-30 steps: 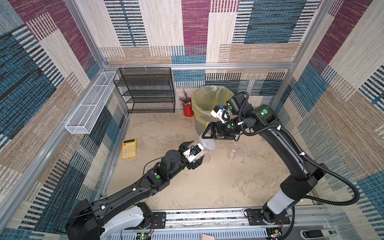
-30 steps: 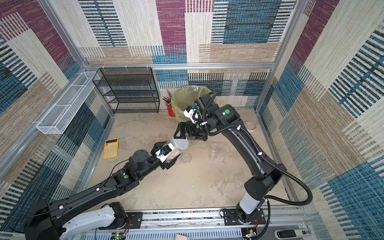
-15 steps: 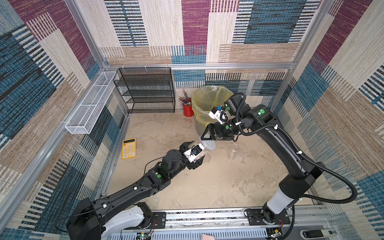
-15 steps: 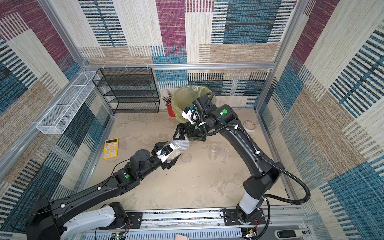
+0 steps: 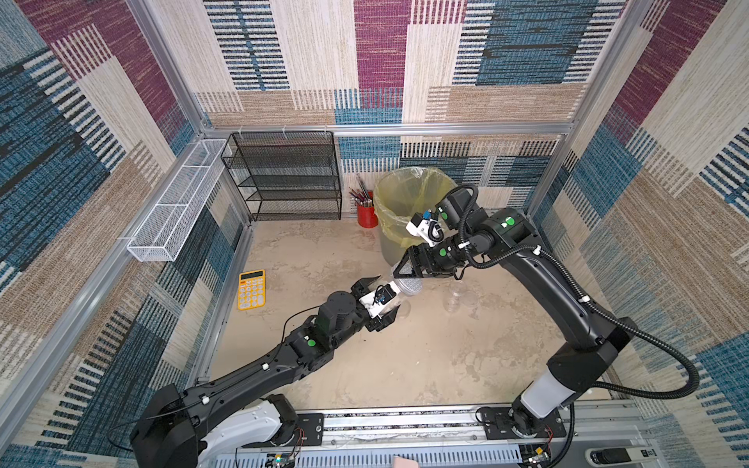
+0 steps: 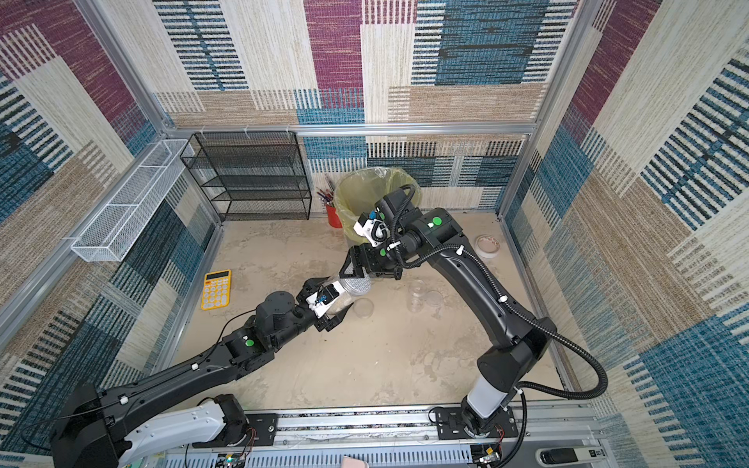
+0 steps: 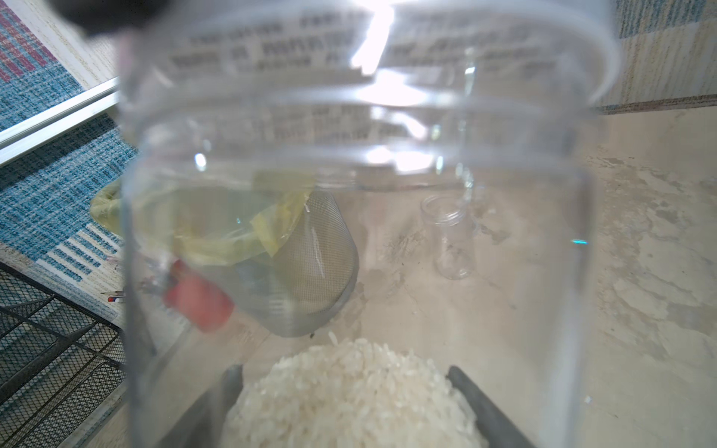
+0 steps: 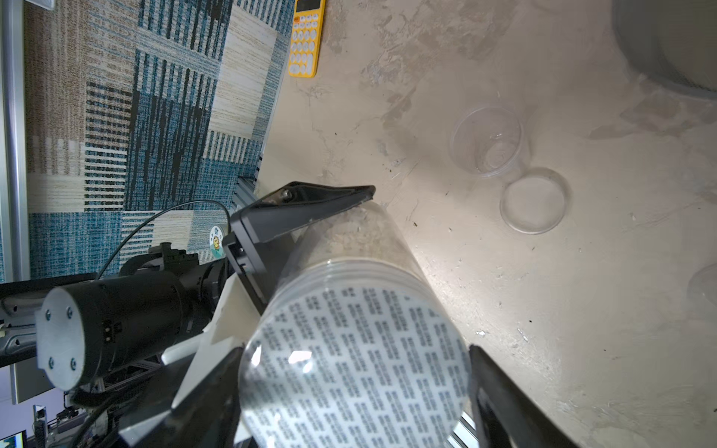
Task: Empty moldy rice from jars
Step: Unscrew the lid from the jar.
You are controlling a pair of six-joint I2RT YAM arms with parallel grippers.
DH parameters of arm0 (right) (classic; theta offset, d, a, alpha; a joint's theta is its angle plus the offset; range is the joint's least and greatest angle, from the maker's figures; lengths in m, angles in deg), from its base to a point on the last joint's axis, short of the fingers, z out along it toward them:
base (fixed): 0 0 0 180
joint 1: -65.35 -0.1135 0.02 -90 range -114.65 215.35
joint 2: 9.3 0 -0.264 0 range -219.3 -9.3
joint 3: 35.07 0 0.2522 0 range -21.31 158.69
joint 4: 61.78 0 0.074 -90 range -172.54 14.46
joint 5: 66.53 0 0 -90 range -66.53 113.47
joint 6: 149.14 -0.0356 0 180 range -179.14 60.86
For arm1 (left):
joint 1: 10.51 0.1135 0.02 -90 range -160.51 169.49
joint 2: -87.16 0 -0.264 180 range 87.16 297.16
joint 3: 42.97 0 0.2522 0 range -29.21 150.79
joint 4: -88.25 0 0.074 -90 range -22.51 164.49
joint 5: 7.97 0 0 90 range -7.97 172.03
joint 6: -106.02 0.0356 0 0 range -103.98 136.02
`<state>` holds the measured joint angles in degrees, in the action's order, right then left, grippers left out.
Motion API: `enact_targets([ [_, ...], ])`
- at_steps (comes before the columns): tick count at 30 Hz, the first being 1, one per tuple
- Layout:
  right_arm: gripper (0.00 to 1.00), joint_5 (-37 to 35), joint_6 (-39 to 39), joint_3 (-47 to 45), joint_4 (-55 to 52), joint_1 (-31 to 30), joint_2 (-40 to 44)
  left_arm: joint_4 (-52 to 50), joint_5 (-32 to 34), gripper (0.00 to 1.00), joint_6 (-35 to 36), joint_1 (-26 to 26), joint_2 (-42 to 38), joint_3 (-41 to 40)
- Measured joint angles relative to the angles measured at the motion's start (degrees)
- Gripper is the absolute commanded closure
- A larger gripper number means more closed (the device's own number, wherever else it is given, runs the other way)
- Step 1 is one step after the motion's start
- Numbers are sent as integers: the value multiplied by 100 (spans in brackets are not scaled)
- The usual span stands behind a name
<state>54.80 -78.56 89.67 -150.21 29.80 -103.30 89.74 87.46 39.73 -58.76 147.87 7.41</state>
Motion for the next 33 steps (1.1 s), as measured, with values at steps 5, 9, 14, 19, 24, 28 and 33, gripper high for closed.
enact_targets([
  [5, 40, 129, 50, -584, 439, 11, 299, -140, -131, 48, 2, 11, -63, -26],
  [9, 42, 170, 39, -1185, 966, 11, 682, -186, -396, 49, -7, 81, -162, -101],
  [14, 42, 299, -7, -1768, 1543, 2, 1049, -188, -717, 49, -118, 179, -328, -210],
  [19, 41, 365, 13, -1834, 1665, 11, 1064, -236, -787, 49, -328, 197, -330, -229],
  [24, 42, 378, 275, -1558, 1606, 0, 975, -111, -879, 49, -688, 210, -330, -216],
  [28, 43, 378, 461, -1521, 1637, -11, 968, -120, -898, 50, -809, 223, -330, -179],
  [33, 43, 321, 822, -1386, 1633, -46, 931, -92, -1023, 50, -1029, 254, -330, -149],
])
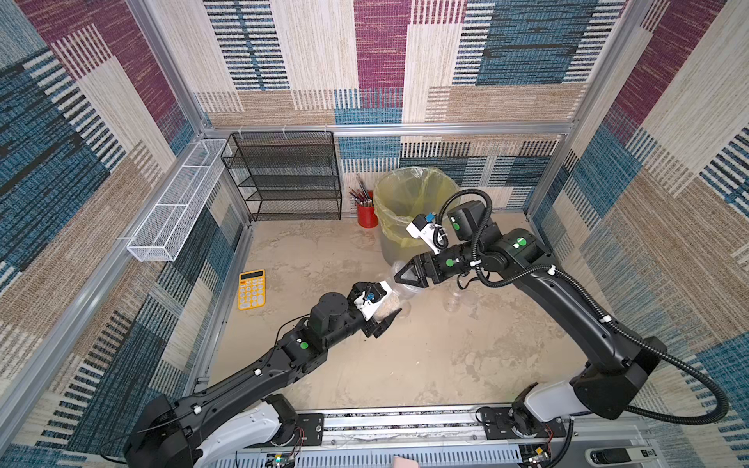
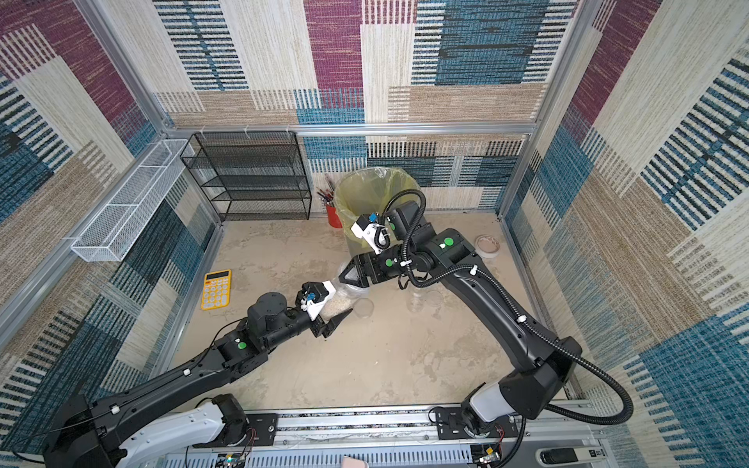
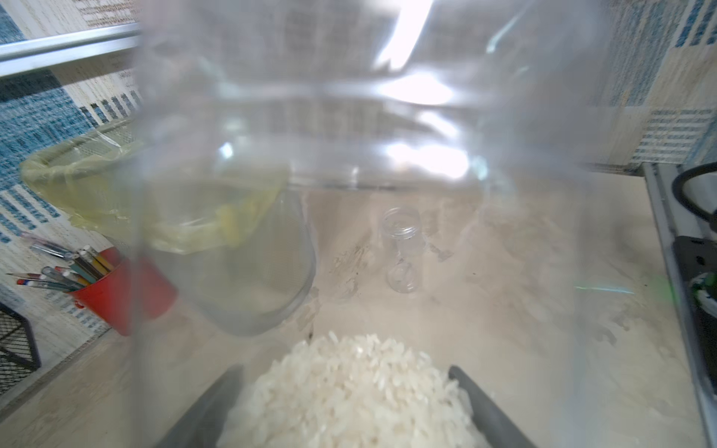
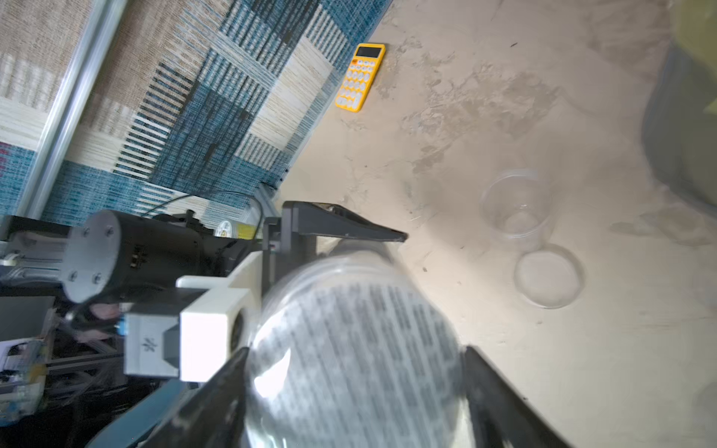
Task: Empty moldy rice from jars
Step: Unscrew the lid from the jar.
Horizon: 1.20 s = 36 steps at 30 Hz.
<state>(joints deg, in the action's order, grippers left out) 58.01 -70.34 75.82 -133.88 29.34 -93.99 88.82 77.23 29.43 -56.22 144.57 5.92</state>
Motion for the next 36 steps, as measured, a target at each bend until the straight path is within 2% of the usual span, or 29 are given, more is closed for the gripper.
enact_targets([
  [10, 43, -50, 444, 269, 13, -17, -251, 20, 9, 50, -210, 31, 31, 52],
  [20, 43, -173, 380, 658, 4, -37, -221, 284, 7, 50, -229, 33, -81, -17],
  [36, 39, -595, 216, 813, 0, -39, -205, -11, 170, 51, -247, 59, -260, -81],
])
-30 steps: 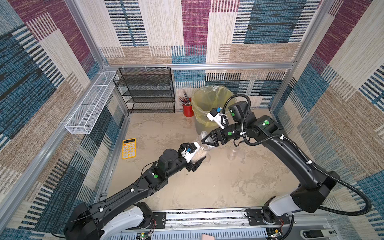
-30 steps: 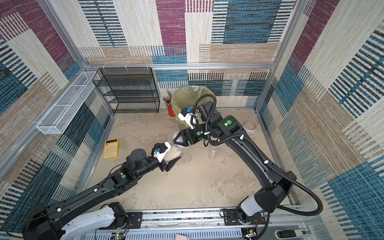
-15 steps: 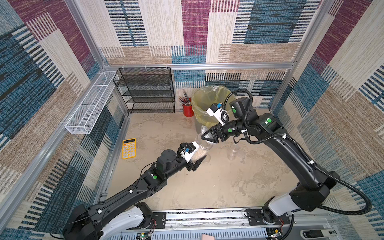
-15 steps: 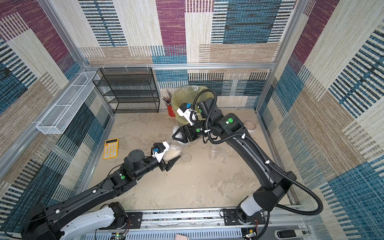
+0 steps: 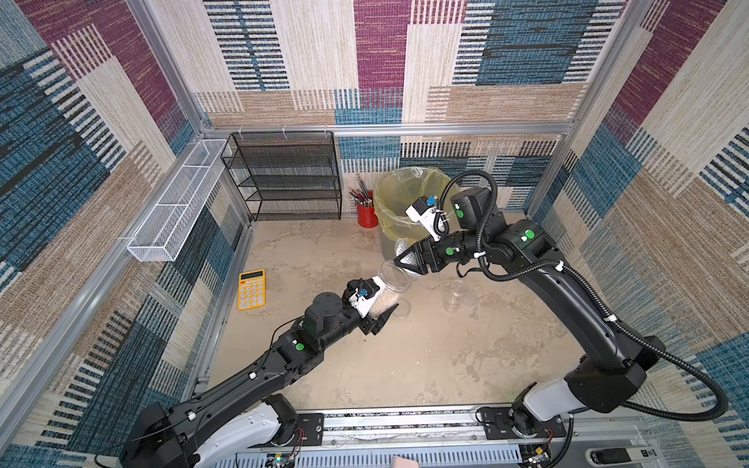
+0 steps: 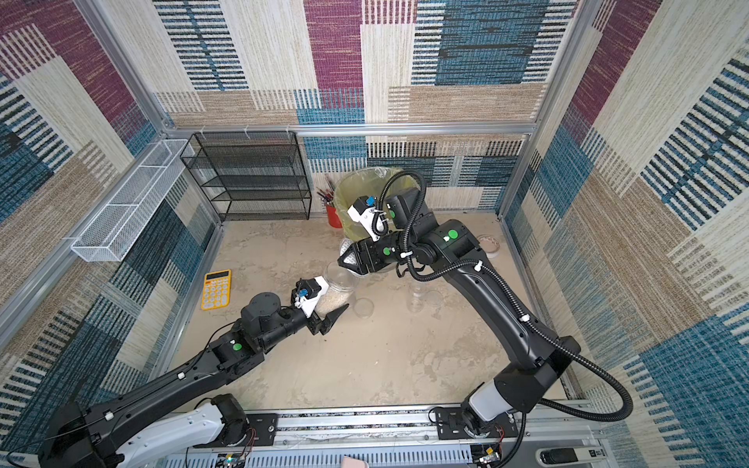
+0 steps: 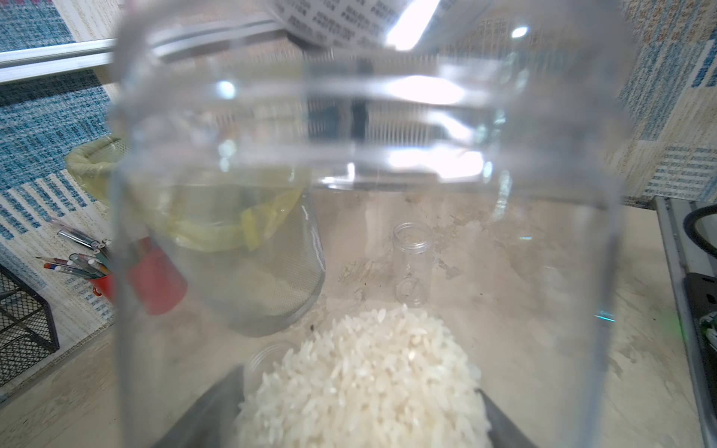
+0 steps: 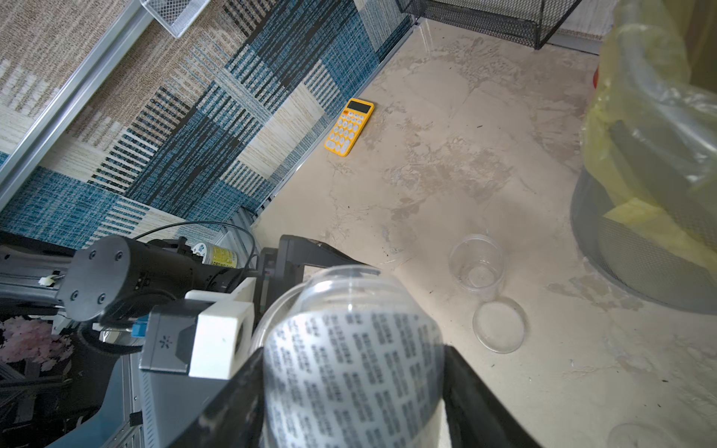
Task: Empty moldy rice from jars
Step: Unscrew the lid from the jar.
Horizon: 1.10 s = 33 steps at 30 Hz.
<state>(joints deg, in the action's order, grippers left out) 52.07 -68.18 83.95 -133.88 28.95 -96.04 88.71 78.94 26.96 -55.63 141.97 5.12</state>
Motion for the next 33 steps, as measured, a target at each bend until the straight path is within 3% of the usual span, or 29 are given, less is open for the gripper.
enact_targets([
  [6, 39, -227, -111, -328, 0, 15, 109, -197, 151, 51, 2, 2, -284, -68],
  [12, 38, -415, -160, -1248, 92, 26, 455, -476, 267, 50, 39, 7, -479, -70],
  [22, 40, -496, -310, -2977, 1115, 28, 1025, -1069, 203, 51, 85, 4, -474, -168],
  [33, 41, 240, -505, -2813, 1556, -79, 1027, -295, -46, 53, 33, 7, 186, -260],
])
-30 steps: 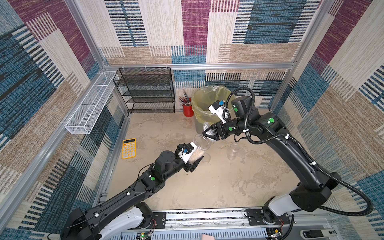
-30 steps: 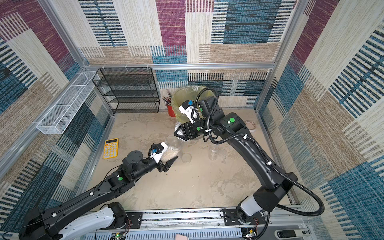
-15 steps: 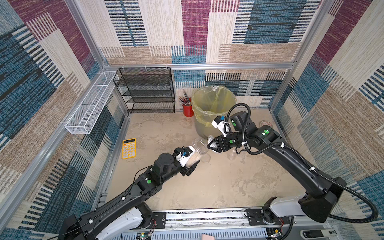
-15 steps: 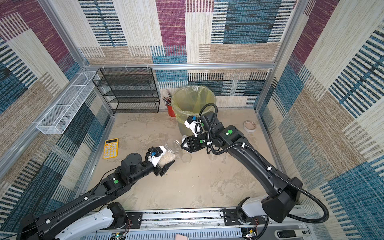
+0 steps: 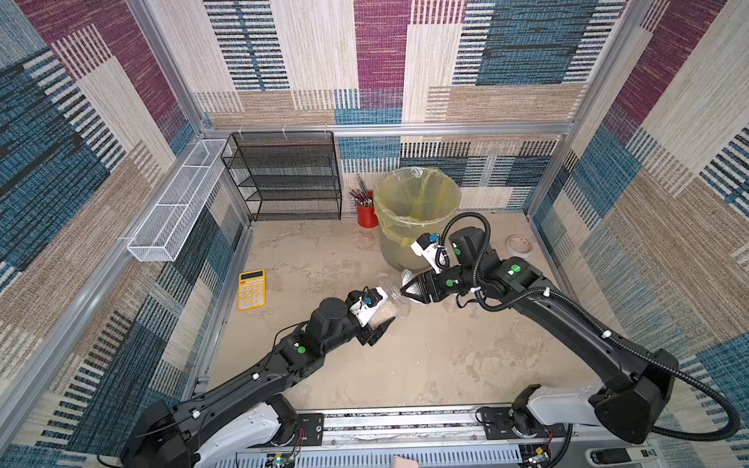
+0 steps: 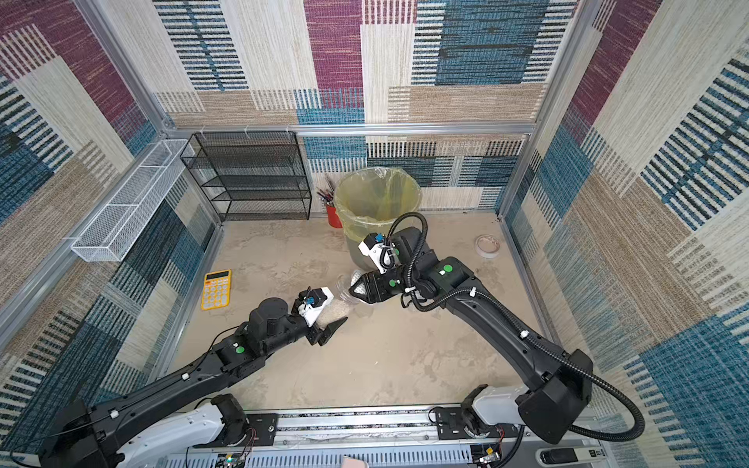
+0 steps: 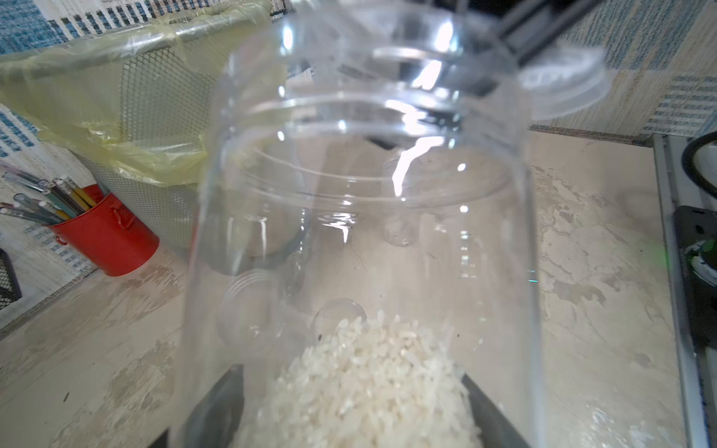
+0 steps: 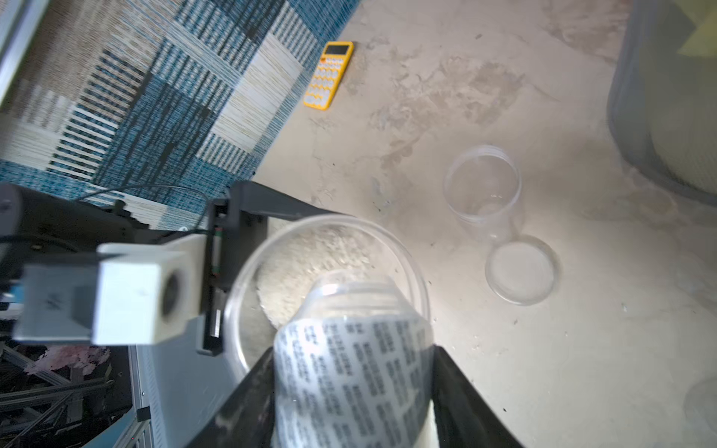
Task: Empty moldy rice from jars
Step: Unscrew the lid from the jar, then place the lid at the center of the board.
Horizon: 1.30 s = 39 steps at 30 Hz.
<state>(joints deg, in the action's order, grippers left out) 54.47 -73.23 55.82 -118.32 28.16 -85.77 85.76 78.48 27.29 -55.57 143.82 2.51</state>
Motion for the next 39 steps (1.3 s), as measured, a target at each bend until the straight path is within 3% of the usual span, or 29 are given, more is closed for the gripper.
enact_targets([
  [7, 41, -125, 4, 409, -229, -72, -87, 343, 61, 54, -22, 4, 125, 35],
  [21, 40, -920, 2, 763, -898, -55, 31, 566, 402, 55, -76, 17, -682, -240],
  [31, 40, -1211, 4, -533, -1106, -74, 79, 210, 616, 55, -76, 31, -1147, -186],
  [39, 40, -1298, -103, -1438, -758, -592, -264, 83, 619, 55, -79, 31, -1215, -151],
])
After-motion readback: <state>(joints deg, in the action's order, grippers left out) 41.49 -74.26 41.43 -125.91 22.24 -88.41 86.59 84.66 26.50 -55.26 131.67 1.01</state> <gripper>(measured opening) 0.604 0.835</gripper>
